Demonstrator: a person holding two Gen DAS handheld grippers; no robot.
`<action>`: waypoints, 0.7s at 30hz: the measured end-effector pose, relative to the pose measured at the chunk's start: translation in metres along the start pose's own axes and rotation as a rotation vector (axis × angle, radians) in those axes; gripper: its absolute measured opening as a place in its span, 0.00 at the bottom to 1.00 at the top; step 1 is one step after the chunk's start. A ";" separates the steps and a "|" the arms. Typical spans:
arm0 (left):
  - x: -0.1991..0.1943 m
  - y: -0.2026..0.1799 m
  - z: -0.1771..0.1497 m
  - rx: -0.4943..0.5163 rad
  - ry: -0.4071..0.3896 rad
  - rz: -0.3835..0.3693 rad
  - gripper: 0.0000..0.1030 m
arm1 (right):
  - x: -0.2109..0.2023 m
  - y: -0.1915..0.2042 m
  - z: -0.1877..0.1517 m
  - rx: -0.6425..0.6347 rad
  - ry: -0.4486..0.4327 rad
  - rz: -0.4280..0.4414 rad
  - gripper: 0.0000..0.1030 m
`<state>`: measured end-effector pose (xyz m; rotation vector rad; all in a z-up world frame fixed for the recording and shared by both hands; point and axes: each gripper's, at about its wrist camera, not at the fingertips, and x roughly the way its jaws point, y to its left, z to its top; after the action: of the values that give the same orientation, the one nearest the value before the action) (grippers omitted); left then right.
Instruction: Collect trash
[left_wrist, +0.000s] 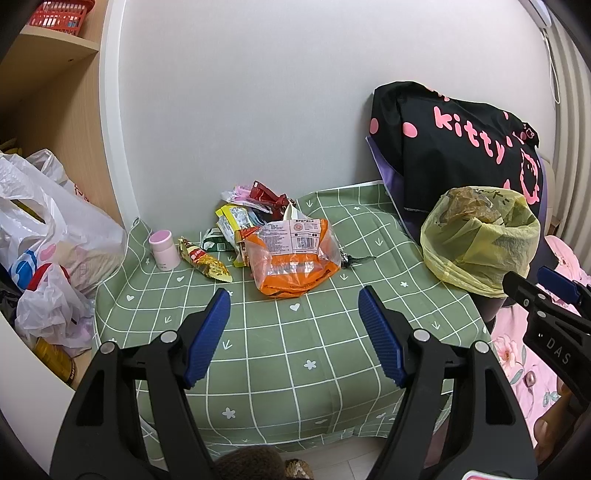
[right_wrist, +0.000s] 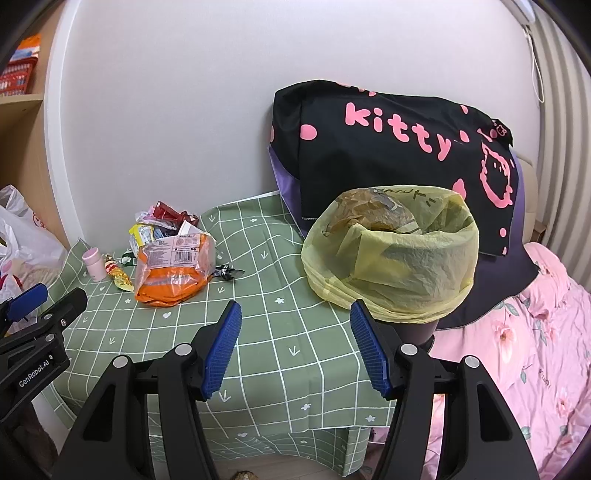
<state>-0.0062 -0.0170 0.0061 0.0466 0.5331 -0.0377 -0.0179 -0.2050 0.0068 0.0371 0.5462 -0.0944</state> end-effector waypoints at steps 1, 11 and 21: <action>0.001 0.000 0.000 0.002 0.000 0.001 0.66 | 0.000 0.000 0.000 0.000 0.000 -0.001 0.56; 0.020 0.013 0.002 0.001 0.004 0.025 0.66 | 0.018 0.001 0.004 -0.006 0.022 0.005 0.56; 0.079 0.068 0.010 -0.076 0.067 0.050 0.66 | 0.075 0.016 0.022 -0.022 0.071 0.049 0.56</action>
<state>0.0704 0.0480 -0.0228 -0.0132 0.5997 0.0334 0.0589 -0.1959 -0.0133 0.0328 0.6170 -0.0392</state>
